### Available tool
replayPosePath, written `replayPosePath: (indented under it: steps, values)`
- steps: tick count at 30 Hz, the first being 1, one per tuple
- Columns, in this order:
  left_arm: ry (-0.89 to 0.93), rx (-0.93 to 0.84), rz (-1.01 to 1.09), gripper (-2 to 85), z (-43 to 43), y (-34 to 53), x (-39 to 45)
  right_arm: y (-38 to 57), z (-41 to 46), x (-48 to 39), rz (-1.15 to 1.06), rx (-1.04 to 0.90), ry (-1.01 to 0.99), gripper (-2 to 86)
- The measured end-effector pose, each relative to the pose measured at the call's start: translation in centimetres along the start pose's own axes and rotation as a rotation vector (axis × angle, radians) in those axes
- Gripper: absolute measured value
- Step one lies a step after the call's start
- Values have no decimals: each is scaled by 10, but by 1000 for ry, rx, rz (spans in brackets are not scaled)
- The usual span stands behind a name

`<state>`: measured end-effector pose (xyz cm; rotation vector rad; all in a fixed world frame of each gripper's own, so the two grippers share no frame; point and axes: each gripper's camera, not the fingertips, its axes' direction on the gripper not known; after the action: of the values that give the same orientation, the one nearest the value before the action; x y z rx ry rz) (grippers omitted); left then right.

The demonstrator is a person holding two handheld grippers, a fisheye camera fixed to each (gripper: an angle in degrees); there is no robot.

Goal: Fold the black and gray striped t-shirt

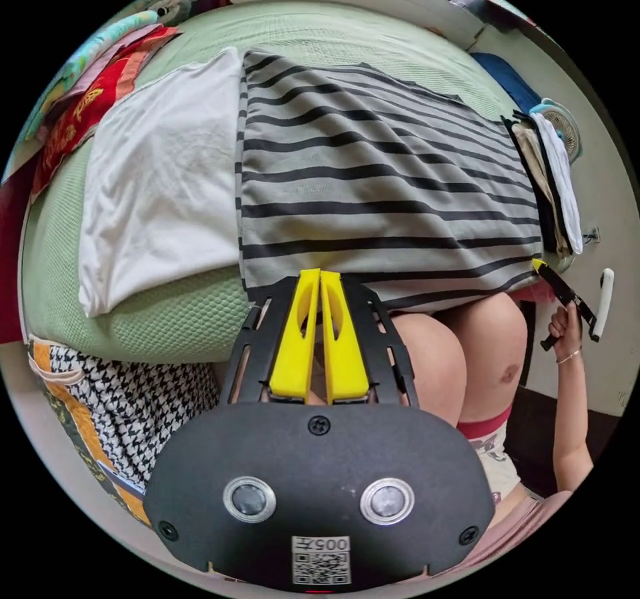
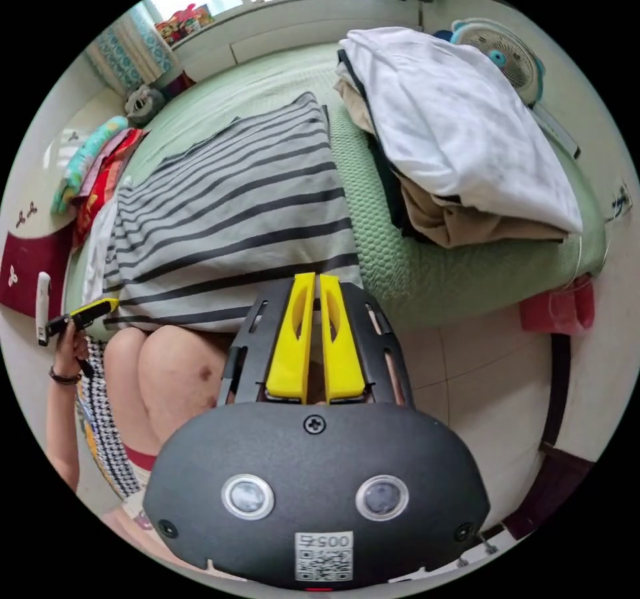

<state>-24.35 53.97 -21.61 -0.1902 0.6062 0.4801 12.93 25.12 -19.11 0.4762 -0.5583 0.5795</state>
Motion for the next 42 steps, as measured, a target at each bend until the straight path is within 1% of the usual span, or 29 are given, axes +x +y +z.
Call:
replayPosePath:
  steps: [2, 4, 7, 9, 11, 12, 14, 15, 17, 20, 23, 25, 27, 29, 35, 36, 39, 41, 42]
  values:
    - [-108, 23, 16, 6, -20, 0, 21, 8, -10, 18, 69, -32, -30, -5]
    - [-146, 63, 55, 15, -38, 3, 42, 25, -25, 29, 70, -3, 10, 1]
    - [-77, 145, 167, 58, -66, 8, 97, 59, -43, 52, 72, 32, 54, 24]
    - [-73, 178, 250, 77, -76, 10, 147, 89, -47, 76, 141, 45, 34, 33]
    - [-53, 204, 411, 93, -80, 17, 228, 108, -43, 93, 197, 34, 7, 36]
    - [-35, 209, 445, 97, -79, 19, 248, 119, -40, 101, 230, 26, 7, 38]
    - [49, 202, 576, 112, -73, 27, 324, 131, -37, 111, 263, 18, 7, 40]
    - [58, 200, 605, 116, -70, 29, 342, 137, -37, 116, 277, 18, 5, 41]
    - [44, 194, 685, 126, -54, 34, 408, 143, -42, 123, 290, 30, 11, 43]
    - [30, 162, 715, 136, -28, 32, 468, 150, -55, 132, 275, 62, 29, 50]
    - [2, 129, 705, 141, -4, 26, 509, 155, -68, 140, 247, 84, 61, 53]
    - [2, 97, 693, 145, 7, 21, 527, 158, -71, 146, 239, 98, 40, 55]
    - [-38, 86, 680, 147, 19, 16, 541, 160, -69, 154, 239, 103, 27, 57]
    - [-103, 39, 655, 141, 42, 8, 547, 158, -64, 159, 255, 93, 17, 58]
    - [-115, 38, 598, 64, 41, -6, 529, 133, -45, 157, 214, 73, -37, 65]
    - [-106, 32, 599, 58, 39, -8, 525, 125, -43, 156, 208, 71, -48, 67]
    - [10, 13, 588, 47, 20, -12, 499, 95, -51, 151, 156, 99, -85, 72]
    - [95, 56, 562, 45, -7, -8, 470, 71, -62, 146, 109, 131, -117, 78]
    - [106, 68, 557, 45, -14, -7, 463, 52, -70, 142, 72, 150, -140, 83]
